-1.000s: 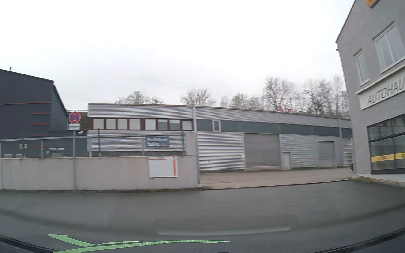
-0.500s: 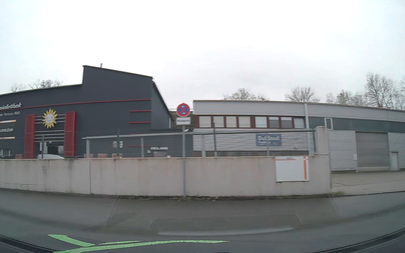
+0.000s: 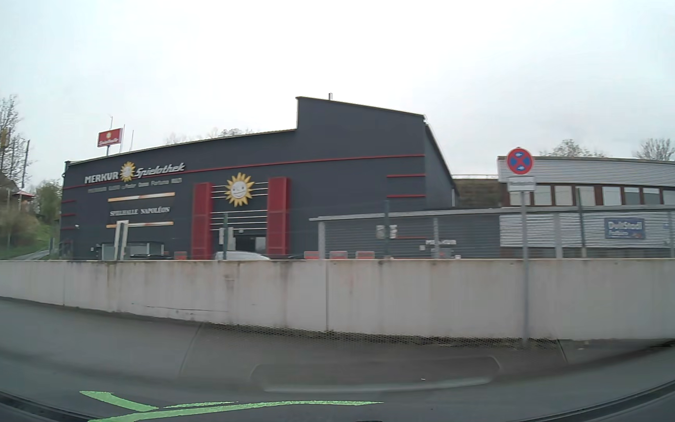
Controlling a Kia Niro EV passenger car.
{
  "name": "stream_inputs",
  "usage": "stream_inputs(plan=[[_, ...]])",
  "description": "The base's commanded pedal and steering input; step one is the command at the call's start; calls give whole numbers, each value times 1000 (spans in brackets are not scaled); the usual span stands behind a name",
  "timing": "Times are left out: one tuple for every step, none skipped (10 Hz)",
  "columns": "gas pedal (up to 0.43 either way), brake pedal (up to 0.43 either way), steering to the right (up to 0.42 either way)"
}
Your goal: Follow the waypoints while adhering to traffic rules and regulations
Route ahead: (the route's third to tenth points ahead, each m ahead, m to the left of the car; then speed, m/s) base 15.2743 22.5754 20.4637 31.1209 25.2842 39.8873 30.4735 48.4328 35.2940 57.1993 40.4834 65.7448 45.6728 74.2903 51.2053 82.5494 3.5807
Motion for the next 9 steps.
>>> stream_inputs(plan=[[98,0,-748],[98,0,-735],[98,0,-720],[98,0,-710],[98,0,-700],[98,0,-682],[98,0,-658],[98,0,-637],[98,0,-612]])
